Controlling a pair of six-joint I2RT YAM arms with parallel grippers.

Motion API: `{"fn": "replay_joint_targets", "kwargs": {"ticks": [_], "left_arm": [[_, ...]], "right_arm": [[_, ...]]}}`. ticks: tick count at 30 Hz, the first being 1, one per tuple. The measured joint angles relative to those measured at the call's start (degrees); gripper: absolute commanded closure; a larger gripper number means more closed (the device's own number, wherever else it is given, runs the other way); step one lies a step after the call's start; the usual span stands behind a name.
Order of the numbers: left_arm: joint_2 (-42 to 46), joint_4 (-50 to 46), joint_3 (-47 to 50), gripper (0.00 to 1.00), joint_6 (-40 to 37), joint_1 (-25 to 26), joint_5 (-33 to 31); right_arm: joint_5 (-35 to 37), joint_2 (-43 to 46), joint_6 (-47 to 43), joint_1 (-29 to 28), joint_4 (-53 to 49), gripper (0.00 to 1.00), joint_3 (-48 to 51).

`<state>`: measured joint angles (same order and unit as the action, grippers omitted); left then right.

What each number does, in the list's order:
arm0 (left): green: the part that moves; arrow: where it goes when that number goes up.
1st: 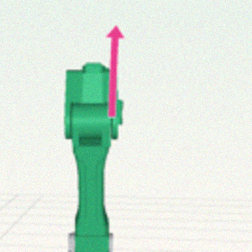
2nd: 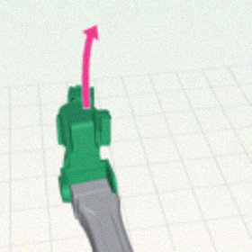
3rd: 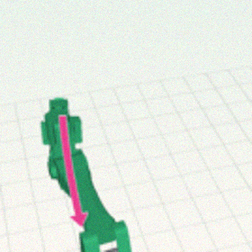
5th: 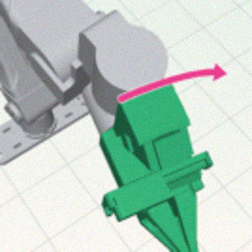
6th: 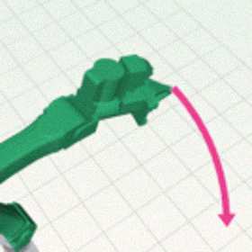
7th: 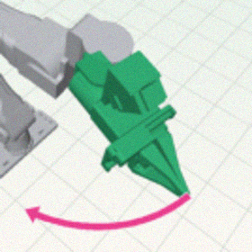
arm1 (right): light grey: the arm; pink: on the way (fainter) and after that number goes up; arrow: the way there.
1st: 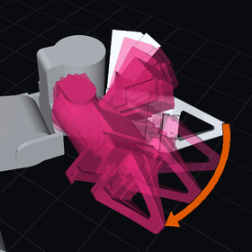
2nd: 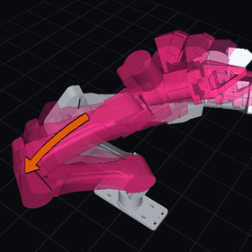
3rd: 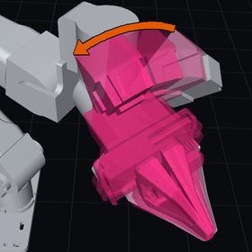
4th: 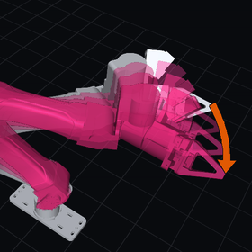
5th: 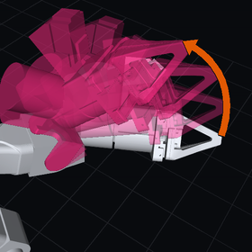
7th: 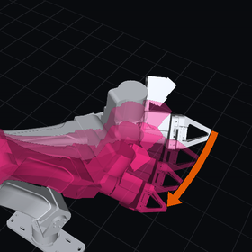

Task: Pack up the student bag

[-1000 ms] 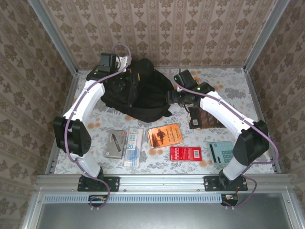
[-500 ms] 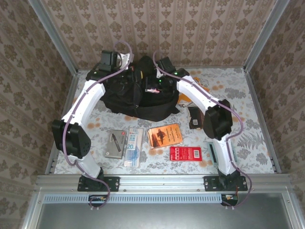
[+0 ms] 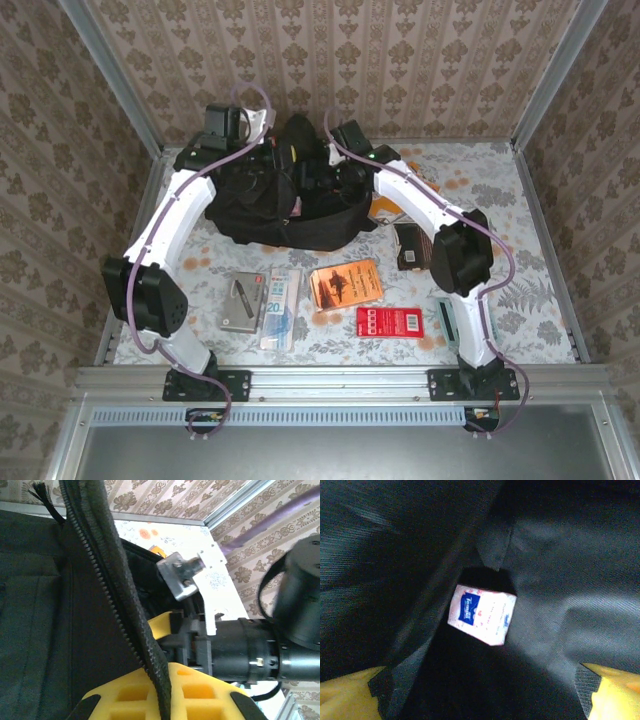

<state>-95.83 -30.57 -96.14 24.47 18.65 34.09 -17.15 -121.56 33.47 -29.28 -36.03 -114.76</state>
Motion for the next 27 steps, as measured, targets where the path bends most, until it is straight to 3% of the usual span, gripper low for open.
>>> {"fn": "replay_joint_targets", "kwargs": {"ticks": [4,9,13,17,20,27], "left_arm": [[0.09,0.35,1.44,0.95,0.0,0.0,0.22],[0.61,0.57,3.76,0.95,-0.02,0.0,0.04],[0.7,0.63,3.93,0.96,-0.02,-0.09,-0.76],[0.7,1.27,4.0,0.96,-0.02,-1.2,-1.62],[0.7,2.62,4.63,0.95,0.02,-2.78,-2.19],[0.74,5.38,9.4,0.94,0.39,-4.17,-2.97]], "right_arm": [[3.87,5.53,-2.86,-0.02,0.09,0.0,4.2],[11.47,17.94,-3.1,0.72,3.15,0.0,16.57],[9.42,25.81,0.42,7.56,6.82,0.01,26.49],[11.54,29.05,0.9,12.24,5.77,0.12,33.86],[13.88,32.81,0.04,10.19,0.85,0.13,39.34],[22.73,43.85,-0.07,-1.05,-11.69,0.14,48.87]]}}
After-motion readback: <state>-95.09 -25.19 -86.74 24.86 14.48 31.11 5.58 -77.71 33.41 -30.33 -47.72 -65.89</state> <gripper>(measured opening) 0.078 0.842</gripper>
